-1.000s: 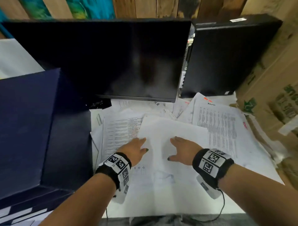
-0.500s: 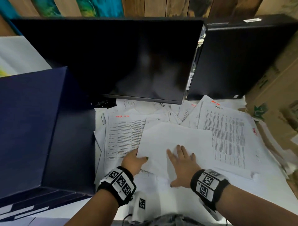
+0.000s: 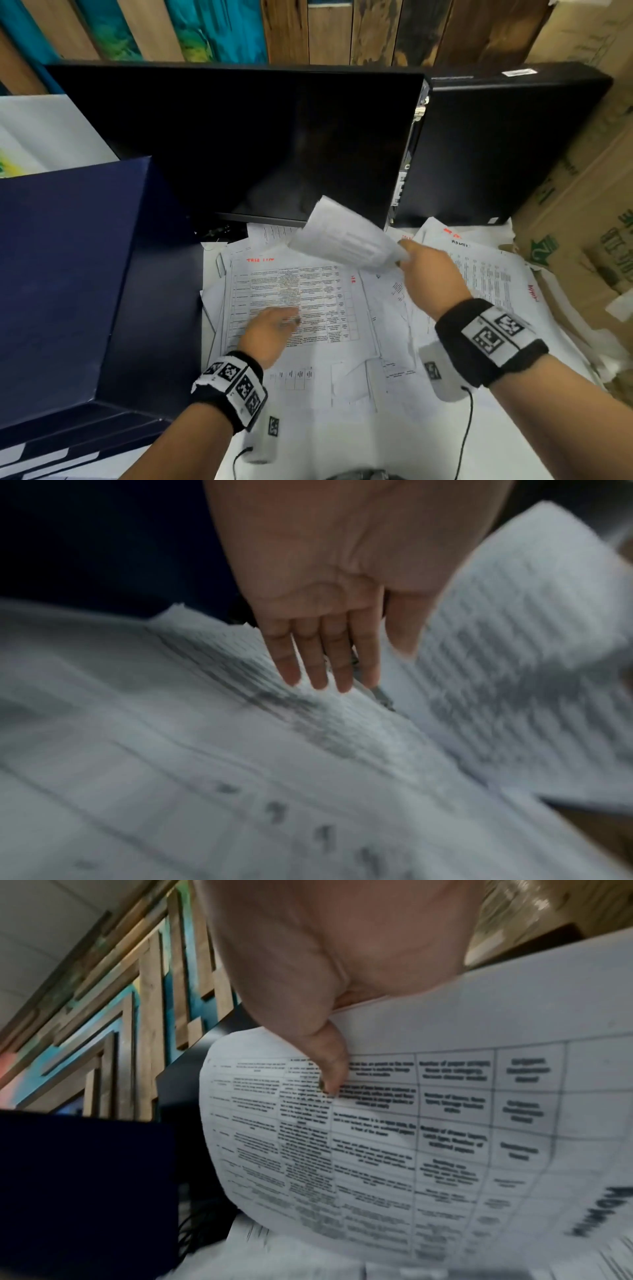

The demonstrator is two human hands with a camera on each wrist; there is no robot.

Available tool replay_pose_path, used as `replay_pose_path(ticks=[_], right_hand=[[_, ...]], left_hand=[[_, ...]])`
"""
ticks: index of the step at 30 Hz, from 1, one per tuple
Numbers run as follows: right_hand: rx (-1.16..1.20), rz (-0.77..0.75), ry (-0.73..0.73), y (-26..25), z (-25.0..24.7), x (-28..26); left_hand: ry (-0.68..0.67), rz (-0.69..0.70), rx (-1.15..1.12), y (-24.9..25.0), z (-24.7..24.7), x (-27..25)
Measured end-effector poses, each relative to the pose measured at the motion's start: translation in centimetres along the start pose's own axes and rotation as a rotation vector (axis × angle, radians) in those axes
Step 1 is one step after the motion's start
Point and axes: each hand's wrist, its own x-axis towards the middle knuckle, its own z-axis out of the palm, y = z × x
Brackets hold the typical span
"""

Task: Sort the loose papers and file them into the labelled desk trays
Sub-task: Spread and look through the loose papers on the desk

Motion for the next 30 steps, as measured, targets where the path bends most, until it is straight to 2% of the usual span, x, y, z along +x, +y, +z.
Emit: replay_pose_path(ticks=[1, 3, 7, 12, 14, 15, 18, 21, 25, 27, 30], right_hand=[[0.032, 0.011, 0.028, 0.0, -0.9, 0.4], [0.103, 0.032, 0.062, 0.1, -2.2, 1.0], [0.272, 0.093, 0.082, 0.4, -3.6, 1.3], [0.429, 0.102, -0.052, 1.7, -3.6, 0.3], [0.448, 0.097, -0.125, 2.0, -3.5, -0.1], [0.450, 0.092, -0.168, 2.0, -3.5, -0.2], [0.394, 0.051, -0.270, 1.7, -3.7, -0.4], [0.313, -0.005, -0.325, 1.2, -4.1, -0.5], [0.211, -0.068, -0.292, 0.0, -4.8, -0.2], [0.095, -0.126, -0.286, -1.0, -4.9, -0.2], [-0.013, -0.228, -0.264, -2.6, -4.8, -0.3]], left_hand=[[-0.054, 0.055, 0.240, -1.1, 0.3, -0.1], [-0.179, 0.081, 0.485, -2.5, 0.7, -0.5], [-0.235, 0.074, 0.605, -2.8, 1.4, -0.9], [-0.203, 0.103, 0.719, -2.0, 2.1, -1.3], [-0.201, 0.124, 0.650, -2.1, 2.4, -1.6], [-0.220, 0.110, 0.546, -2.2, 2.5, -1.7], [-0.236, 0.046, 0.089, -1.8, 1.8, -1.9], [-0.036, 0.028, -0.273, -0.5, 0.2, -2.0], [0.372, 0.259, -0.384, 4.2, -2.2, -3.4], [0.524, 0.420, -0.291, 7.1, -3.4, -4.3], [0.588, 0.661, 0.061, 10.4, -4.2, -5.4]])
